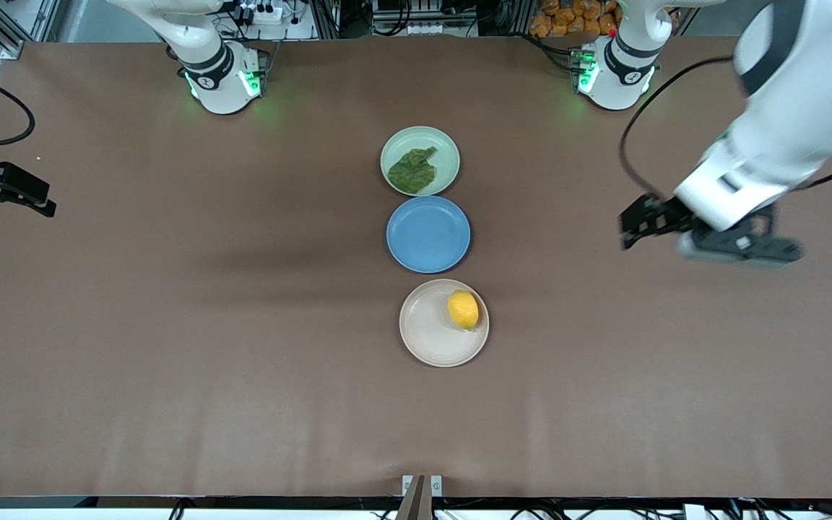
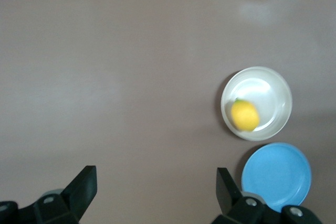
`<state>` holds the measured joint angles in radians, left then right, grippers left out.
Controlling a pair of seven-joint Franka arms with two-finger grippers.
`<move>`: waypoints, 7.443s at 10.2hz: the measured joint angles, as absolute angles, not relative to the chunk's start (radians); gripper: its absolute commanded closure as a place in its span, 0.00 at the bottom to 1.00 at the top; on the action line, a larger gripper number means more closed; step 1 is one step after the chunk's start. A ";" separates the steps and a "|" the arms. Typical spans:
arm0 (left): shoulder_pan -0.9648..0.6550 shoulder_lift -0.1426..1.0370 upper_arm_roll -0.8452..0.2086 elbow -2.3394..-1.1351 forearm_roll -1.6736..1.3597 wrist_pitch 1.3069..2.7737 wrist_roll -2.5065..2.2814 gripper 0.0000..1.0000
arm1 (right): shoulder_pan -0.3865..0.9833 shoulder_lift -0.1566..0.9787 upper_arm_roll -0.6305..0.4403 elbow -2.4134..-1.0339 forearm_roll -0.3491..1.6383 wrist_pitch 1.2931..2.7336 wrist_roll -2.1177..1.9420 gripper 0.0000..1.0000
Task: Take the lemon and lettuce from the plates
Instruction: 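Reach the left gripper down to the lemon on the beige plate, then grasp the lemon with the left gripper while the right gripper reaches the lettuce, then carry the lemon off the plate with the left gripper while the right grasps lettuce, then lower the lemon onto the table and open the left gripper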
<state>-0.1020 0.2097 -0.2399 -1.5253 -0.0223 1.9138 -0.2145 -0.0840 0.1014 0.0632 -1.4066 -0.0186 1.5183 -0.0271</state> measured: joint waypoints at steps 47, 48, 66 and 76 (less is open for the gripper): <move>-0.265 0.566 -0.153 -1.470 0.056 2.274 -0.492 1.00 | 1.027 0.383 0.078 -2.088 0.104 2.449 1.198 0.00; -0.201 0.553 -0.153 -1.476 0.056 2.232 -0.408 1.00 | 1.030 0.398 0.079 -2.081 0.104 2.456 1.200 0.00; 0.023 0.778 -0.134 -1.539 0.102 2.208 -0.158 0.00 | 1.080 0.508 0.066 -2.050 0.097 2.521 1.211 0.67; 0.034 0.567 -0.097 -1.464 0.171 2.117 -0.158 0.00 | 1.054 0.464 0.038 -1.959 0.097 2.284 1.212 1.00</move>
<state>0.0343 0.5673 -0.0967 -1.4644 0.1710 2.1170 -0.1583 1.0540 0.4635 0.0384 -1.9593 0.0970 2.2841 1.2115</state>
